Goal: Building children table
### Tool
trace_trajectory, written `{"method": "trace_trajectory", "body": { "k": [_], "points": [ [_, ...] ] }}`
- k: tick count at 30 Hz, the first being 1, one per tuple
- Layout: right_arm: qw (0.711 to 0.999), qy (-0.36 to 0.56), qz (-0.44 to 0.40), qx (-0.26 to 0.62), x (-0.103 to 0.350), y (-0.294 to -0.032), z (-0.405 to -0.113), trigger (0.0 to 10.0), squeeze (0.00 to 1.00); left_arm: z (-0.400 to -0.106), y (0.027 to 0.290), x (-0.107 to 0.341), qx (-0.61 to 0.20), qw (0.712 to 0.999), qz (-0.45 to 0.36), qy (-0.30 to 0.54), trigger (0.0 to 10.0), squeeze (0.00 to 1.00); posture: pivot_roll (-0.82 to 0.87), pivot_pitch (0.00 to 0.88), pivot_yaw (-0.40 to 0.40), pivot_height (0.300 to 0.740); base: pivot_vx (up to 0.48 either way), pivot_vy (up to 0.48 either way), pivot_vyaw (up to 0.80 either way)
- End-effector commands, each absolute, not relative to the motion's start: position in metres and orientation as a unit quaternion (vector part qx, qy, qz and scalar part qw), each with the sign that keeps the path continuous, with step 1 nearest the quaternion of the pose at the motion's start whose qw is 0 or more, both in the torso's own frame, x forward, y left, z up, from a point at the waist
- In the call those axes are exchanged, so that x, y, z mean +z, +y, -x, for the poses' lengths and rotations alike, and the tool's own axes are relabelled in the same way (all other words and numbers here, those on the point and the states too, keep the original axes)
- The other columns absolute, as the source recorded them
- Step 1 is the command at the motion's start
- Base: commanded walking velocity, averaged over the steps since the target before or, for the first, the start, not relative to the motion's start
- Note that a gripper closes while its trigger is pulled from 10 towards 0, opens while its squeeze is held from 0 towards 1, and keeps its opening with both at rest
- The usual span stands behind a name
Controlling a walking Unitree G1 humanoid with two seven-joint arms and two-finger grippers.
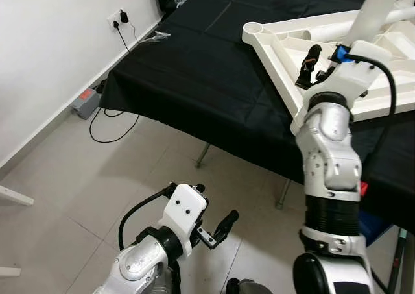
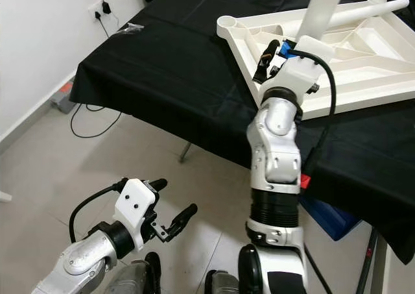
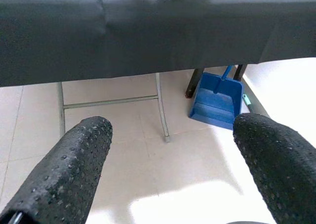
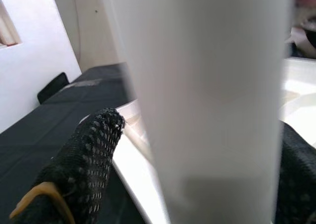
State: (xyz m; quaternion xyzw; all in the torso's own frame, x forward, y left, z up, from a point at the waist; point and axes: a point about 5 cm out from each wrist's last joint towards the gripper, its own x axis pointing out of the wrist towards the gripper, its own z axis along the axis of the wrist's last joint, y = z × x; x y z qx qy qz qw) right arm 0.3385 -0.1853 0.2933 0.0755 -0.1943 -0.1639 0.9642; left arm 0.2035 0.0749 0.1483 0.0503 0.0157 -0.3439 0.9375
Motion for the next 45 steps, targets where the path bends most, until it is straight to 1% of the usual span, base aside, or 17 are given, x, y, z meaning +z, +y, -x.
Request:
{"method": "trace_trajectory", "body": {
  "k": [1,4,6,7,9,12,14,18,20,23,31,34,35,36,37,38,45],
  "points": [
    [0.970,-0.182,-0.071,-0.146,0.287,-0.198,-0.343,10.0,0.00,-0.201,0.076,0.140,-0.346,0.936,-0.053,0.035,10.0,0.00,0.18,0.257,-0.009,0.740,0.000,0.000,0.00],
    [0.973,-0.173,-0.069,-0.139,0.284,-0.210,-0.349,10.0,0.00,-0.201,0.076,0.140,-0.346,0.936,-0.054,0.034,10.0,0.00,0.18,0.253,-0.006,0.740,0.000,0.000,0.00],
    [0.973,-0.173,-0.069,-0.139,0.284,-0.210,-0.349,10.0,0.00,-0.201,0.076,0.140,-0.346,0.936,-0.054,0.034,10.0,0.00,0.18,0.253,-0.006,0.740,0.000,0.000,0.00],
    [0.977,-0.165,-0.090,-0.104,0.280,-0.215,-0.354,10.0,0.00,-0.201,0.076,0.140,-0.347,0.936,-0.054,0.034,10.0,0.00,0.18,0.245,-0.006,0.740,0.000,0.000,0.00],
    [0.977,-0.165,-0.090,-0.104,0.280,-0.215,-0.354,10.0,0.00,-0.201,0.076,0.140,-0.347,0.936,-0.054,0.034,10.0,0.00,0.18,0.245,-0.006,0.740,0.000,0.000,0.00],
    [0.981,-0.163,-0.108,-0.012,0.278,-0.216,-0.360,10.0,0.00,-0.201,0.076,0.139,-0.347,0.936,-0.054,0.034,10.0,0.00,0.18,0.238,-0.007,0.740,0.000,0.000,0.00],
    [0.981,-0.163,-0.108,-0.012,0.278,-0.216,-0.360,10.0,0.00,-0.201,0.076,0.139,-0.347,0.936,-0.054,0.034,10.0,0.00,0.18,0.238,-0.007,0.740,0.000,0.000,0.00],
    [0.976,-0.166,-0.104,0.100,0.285,-0.218,-0.363,10.0,0.00,-0.201,0.076,0.139,-0.348,0.935,-0.055,0.034,10.0,0.00,0.18,0.230,-0.009,0.740,0.000,0.000,0.00],
    [0.976,-0.166,-0.104,0.100,0.285,-0.218,-0.363,10.0,0.00,-0.201,0.076,0.139,-0.348,0.935,-0.055,0.034,10.0,0.00,0.18,0.230,-0.009,0.740,0.000,0.000,0.00],
    [0.971,-0.157,-0.085,0.158,0.285,-0.217,-0.365,10.0,0.00,-0.201,0.075,0.138,-0.348,0.935,-0.054,0.034,10.0,0.00,0.18,0.226,-0.009,0.740,0.000,0.000,0.00],
    [0.959,-0.149,-0.050,0.236,0.284,-0.210,-0.369,10.0,0.00,-0.201,0.075,0.137,-0.349,0.935,-0.056,0.033,10.0,0.00,0.18,0.220,-0.012,0.740,0.000,0.000,0.00],
    [0.961,-0.150,-0.047,0.227,0.284,-0.212,-0.372,10.0,0.00,-0.201,0.074,0.138,-0.348,0.935,-0.057,0.033,10.0,0.00,0.18,0.219,-0.017,0.740,0.000,0.000,0.00],
    [0.964,-0.148,-0.053,0.214,0.284,-0.214,-0.375,8.0,0.00,-0.201,0.074,0.138,-0.348,0.935,-0.057,0.032,10.0,0.00,0.18,0.219,-0.017,0.740,0.000,0.000,0.00],
    [0.965,-0.149,-0.057,0.207,0.284,-0.215,-0.376,3.3,0.00,-0.201,0.074,0.138,-0.348,0.935,-0.057,0.032,10.0,0.00,0.18,0.219,-0.017,0.740,0.000,0.000,0.00],
    [0.965,-0.149,-0.057,0.207,0.284,-0.215,-0.376,3.3,0.00,-0.201,0.074,0.138,-0.348,0.935,-0.057,0.032,10.0,0.00,0.18,0.219,-0.017,0.740,0.000,0.000,0.00],
    [0.967,-0.148,-0.057,0.197,0.283,-0.216,-0.378,0.0,0.00,-0.201,0.074,0.138,-0.348,0.935,-0.057,0.032,10.0,0.00,0.18,0.221,-0.018,0.740,0.000,0.000,0.00],
    [0.964,-0.145,-0.061,0.214,0.274,-0.211,-0.375,0.0,0.00,-0.202,0.074,0.138,-0.348,0.935,-0.055,0.032,10.0,0.00,0.18,0.223,-0.017,0.740,0.000,0.000,0.00]
  ]
}}
